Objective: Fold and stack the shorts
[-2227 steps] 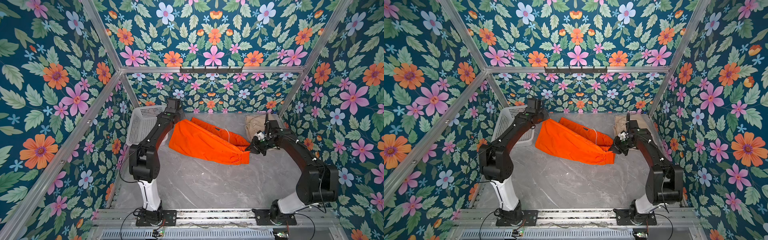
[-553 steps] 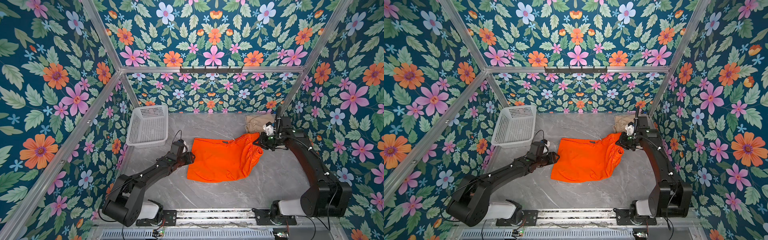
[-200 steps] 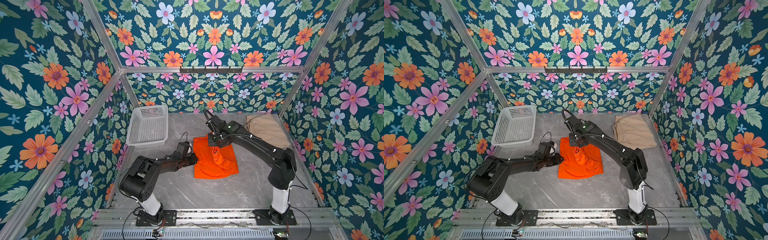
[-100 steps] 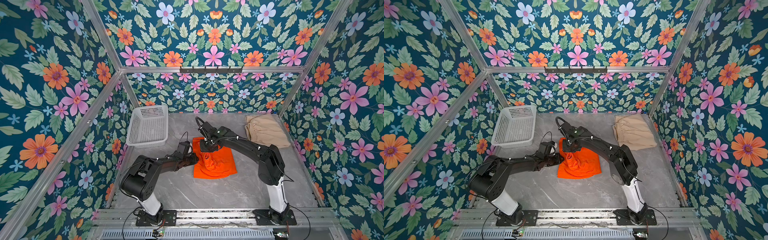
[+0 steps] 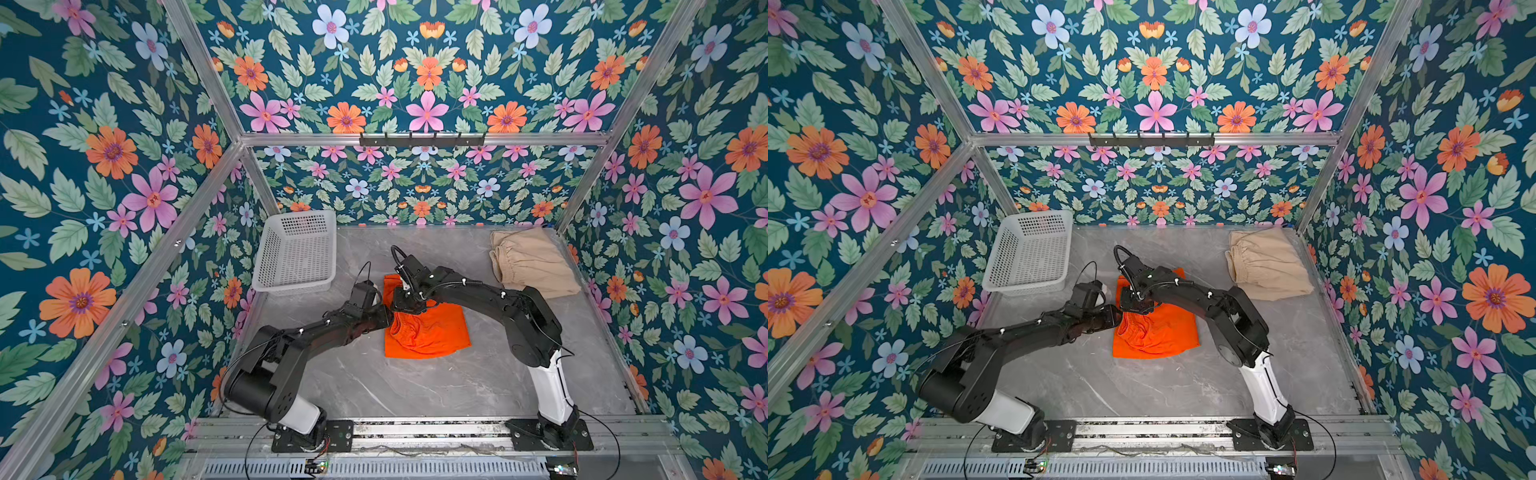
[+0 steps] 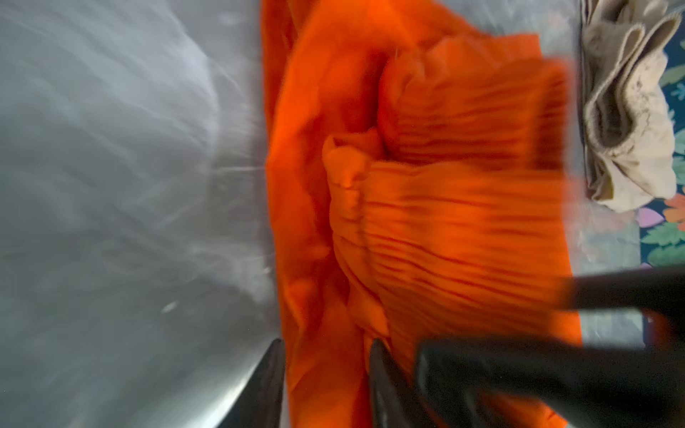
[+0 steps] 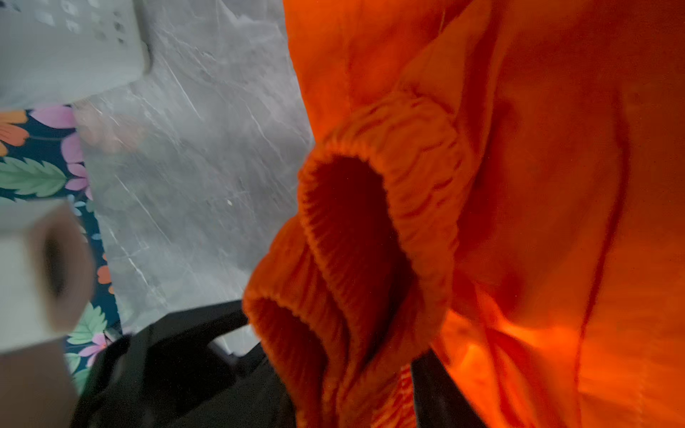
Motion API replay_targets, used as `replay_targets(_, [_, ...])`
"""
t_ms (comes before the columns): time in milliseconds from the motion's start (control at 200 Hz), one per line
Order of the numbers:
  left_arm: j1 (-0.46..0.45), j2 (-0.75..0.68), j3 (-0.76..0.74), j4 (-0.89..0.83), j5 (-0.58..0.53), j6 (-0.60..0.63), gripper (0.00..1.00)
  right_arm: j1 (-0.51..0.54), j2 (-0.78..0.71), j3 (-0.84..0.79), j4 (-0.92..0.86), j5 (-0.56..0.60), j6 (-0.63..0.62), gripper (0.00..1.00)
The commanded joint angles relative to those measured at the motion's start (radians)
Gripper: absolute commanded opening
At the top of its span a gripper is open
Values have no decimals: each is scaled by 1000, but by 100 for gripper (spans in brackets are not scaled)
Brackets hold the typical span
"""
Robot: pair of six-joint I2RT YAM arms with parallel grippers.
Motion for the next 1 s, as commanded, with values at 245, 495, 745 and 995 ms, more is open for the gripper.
replay_targets(245, [22, -329, 26, -111, -56, -3, 45, -79, -271, -193, 212, -59, -1, 51])
replay_targets(495, [13, -161, 45, 22, 116, -2, 33, -130, -314, -353, 230, -72, -21, 47])
replay_targets(745, [15, 25, 9, 66, 69, 18, 27, -142, -228, -445, 283, -77, 10, 46])
replay_targets(995, [14, 137, 4, 54, 25, 53, 33, -161, -258, -491, 303, -94, -16, 48])
